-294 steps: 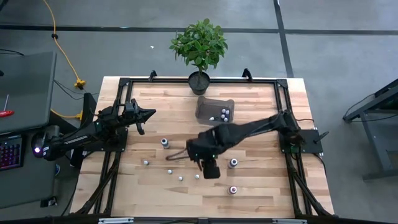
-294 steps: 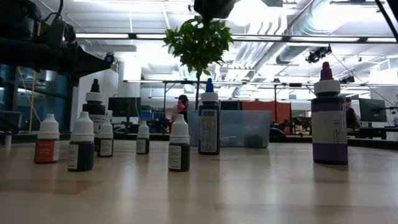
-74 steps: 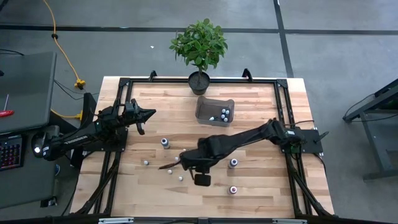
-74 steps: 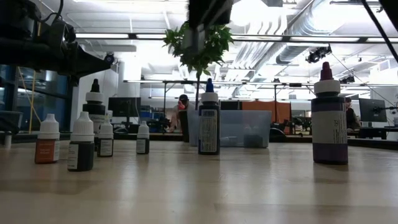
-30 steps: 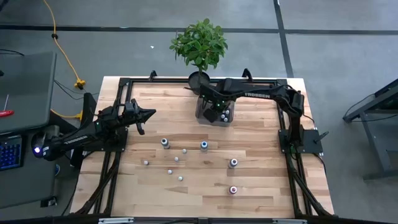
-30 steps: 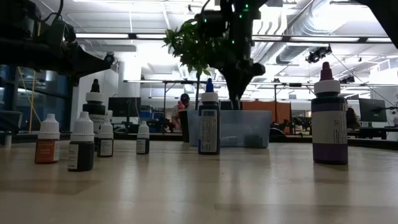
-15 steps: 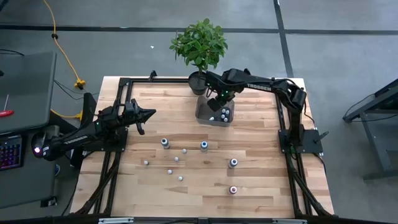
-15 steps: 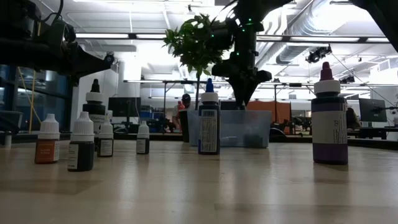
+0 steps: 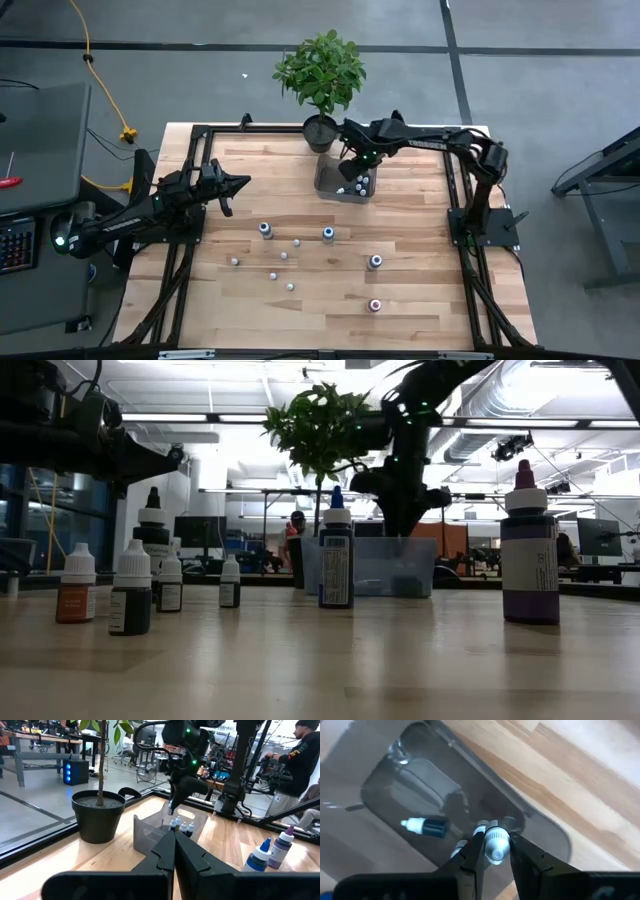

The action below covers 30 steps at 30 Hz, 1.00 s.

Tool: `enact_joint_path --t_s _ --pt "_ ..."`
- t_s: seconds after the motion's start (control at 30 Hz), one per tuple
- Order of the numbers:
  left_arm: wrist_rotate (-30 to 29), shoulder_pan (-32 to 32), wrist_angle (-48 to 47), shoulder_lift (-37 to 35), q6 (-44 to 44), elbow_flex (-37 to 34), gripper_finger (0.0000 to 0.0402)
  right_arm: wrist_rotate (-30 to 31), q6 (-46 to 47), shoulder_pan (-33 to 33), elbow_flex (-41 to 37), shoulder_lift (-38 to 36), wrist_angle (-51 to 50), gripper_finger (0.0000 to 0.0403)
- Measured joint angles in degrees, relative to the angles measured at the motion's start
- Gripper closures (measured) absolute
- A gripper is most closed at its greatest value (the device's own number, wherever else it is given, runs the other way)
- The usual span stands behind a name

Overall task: Pick & Place food coloring
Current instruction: Put the small black food coloring bottle into the black bin

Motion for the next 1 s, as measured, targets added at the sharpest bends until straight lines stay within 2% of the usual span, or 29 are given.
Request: enact_joint_path --t_s 0.23,0.63,1.0 --pt "0.0 0.0 0.0 0.0 0.0 0.0 0.0401 -0.5 0.7 -0.5 -5.8 -2.1 2.2 0.0330" --pt "0.0 0.0 0.0 0.0 0.0 0.0 0.0401 -0.1 -0.1 -1.5 -6.8 -2.1 5.4 0.0329" --pt "0.0 0.0 0.0 0.0 0.0 0.0 0.0401 -3.0 1.8 -1.6 -10.3 -2.1 10.6 0.0330"
